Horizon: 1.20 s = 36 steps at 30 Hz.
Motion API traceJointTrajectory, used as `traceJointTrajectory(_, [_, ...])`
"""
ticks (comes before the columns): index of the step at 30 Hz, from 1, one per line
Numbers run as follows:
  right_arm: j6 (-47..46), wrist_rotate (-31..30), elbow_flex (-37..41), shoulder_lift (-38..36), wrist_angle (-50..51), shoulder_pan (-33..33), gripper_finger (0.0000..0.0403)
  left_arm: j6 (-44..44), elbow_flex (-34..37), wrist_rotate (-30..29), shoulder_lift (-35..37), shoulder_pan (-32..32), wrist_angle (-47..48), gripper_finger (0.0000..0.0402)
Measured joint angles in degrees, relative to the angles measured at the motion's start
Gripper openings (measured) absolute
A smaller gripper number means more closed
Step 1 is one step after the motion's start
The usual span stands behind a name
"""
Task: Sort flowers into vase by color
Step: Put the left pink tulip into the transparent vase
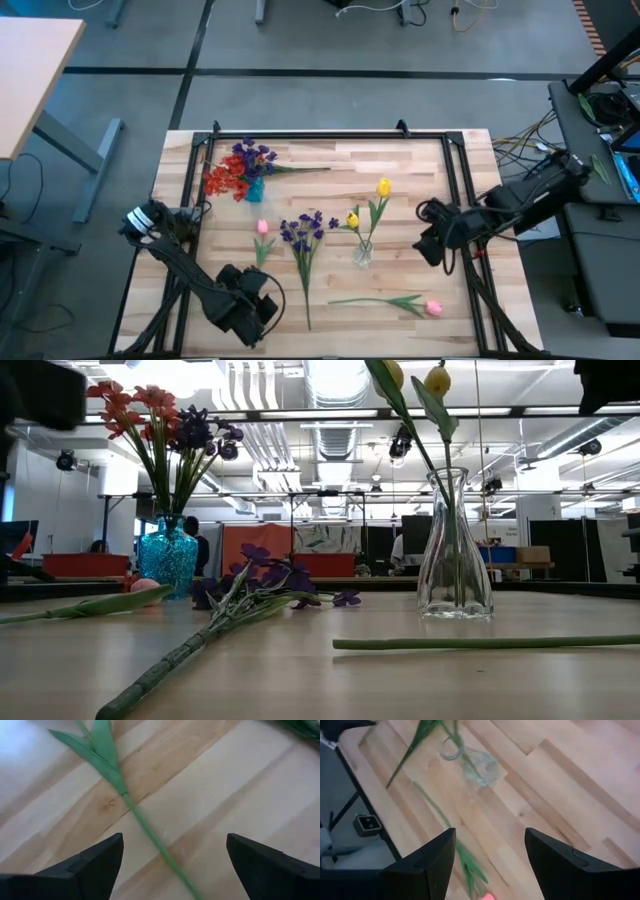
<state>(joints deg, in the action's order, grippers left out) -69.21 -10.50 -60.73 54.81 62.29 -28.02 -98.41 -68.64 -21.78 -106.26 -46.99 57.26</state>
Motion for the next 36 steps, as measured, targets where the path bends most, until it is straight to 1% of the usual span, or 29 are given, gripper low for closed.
traceJointTrajectory(7, [-1.81,0.00,-1.02,1.68,-1.08,-2.67,0.0228,-0.43,7.54,-0.04,0.15,1.12,-8.57,0.0311])
traceJointTrajectory(13, [-2.60,-0.18,-1.49,1.66,-1.10,-3.47,0.0228,-3.05,9.35,-0.98,0.35,1.03,-9.42,0.0308])
traceJointTrajectory(16, [-2.26,-0.56,-1.46,1.75,-1.11,-3.48,0.0228,-3.18,9.77,-1.17,0.37,1.03,-10.45,0.0289])
traceJointTrajectory(18, [-1.90,-1.04,-1.46,1.97,-1.15,-3.50,0.0228,-3.48,10.05,-1.24,0.38,1.03,-11.18,0.0262])
traceJointTrajectory(20, [-1.49,-1.42,-1.46,2.32,-1.28,-3.78,0.0228,-4.30,10.14,-1.30,0.36,1.03,-11.37,0.0225])
traceJointTrajectory(29, [0.04,-2.14,-1.45,3.75,-1.30,-5.90,0.0228,-6.08,10.29,-1.85,0.28,1.02,-11.62,0.0022])
traceJointTrajectory(30, [0.22,-2.23,-1.44,4.00,-1.32,-6.30,0.0228,-6.31,10.30,-2.04,0.32,0.94,-11.68,0.0012])
traceJointTrajectory(33, [0.87,-3.08,-1.46,4.83,-1.32,-7.91,0.0228,-6.91,10.47,-1.99,1.12,0.82,-11.70,0.0008])
traceJointTrajectory(36, [1.03,-4.52,-1.45,5.71,-1.32,-9.94,0.0228,-7.16,10.33,-1.95,2.68,0.06,-9.77,0.0002])
